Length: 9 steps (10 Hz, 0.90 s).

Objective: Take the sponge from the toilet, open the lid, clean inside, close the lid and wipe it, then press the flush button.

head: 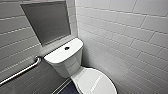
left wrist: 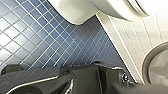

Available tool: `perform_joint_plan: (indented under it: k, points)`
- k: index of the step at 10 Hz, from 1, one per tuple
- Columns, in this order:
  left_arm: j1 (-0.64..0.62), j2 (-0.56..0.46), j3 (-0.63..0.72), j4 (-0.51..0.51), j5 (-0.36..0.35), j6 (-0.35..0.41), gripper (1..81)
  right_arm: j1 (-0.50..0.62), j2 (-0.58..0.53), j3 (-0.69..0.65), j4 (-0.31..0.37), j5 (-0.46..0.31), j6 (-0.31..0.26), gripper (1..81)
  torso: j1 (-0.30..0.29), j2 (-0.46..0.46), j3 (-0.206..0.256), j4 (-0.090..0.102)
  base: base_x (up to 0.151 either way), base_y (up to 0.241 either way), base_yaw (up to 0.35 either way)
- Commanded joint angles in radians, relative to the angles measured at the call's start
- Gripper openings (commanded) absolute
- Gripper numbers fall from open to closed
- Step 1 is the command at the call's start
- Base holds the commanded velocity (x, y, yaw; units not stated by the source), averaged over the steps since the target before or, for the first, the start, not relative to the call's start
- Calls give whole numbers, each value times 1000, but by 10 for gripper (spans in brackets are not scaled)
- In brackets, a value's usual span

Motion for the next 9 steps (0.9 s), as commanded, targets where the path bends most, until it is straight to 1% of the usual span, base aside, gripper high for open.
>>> perform_joint_plan:
  k: [1,2,3,4,6,9]
  points:
    - [-128,-4,23,-60,135,1,811,-25,-31,16,-54,-48,-2,10,0,0,0,2,0,0,0]
    - [-175,18,2,-93,171,1,811,-31,-18,8,-66,-48,-2,10,0,0,0,-17,0,0,0]
    - [-211,57,-52,-130,206,1,811,-43,3,-18,-71,-48,-2,10,0,0,0,-21,0,0,0]
    - [-223,88,-86,-147,238,1,811,-55,25,-49,-77,-48,0,10,0,0,0,-21,0,0,0]
    - [-242,136,-107,-180,239,1,811,-71,69,-87,-89,-48,0,10,0,0,0,-21,0,0,0]
    - [-300,199,-100,-238,240,1,811,-103,97,-110,-131,-48,0,10,0,0,0,-21,0,0,0]
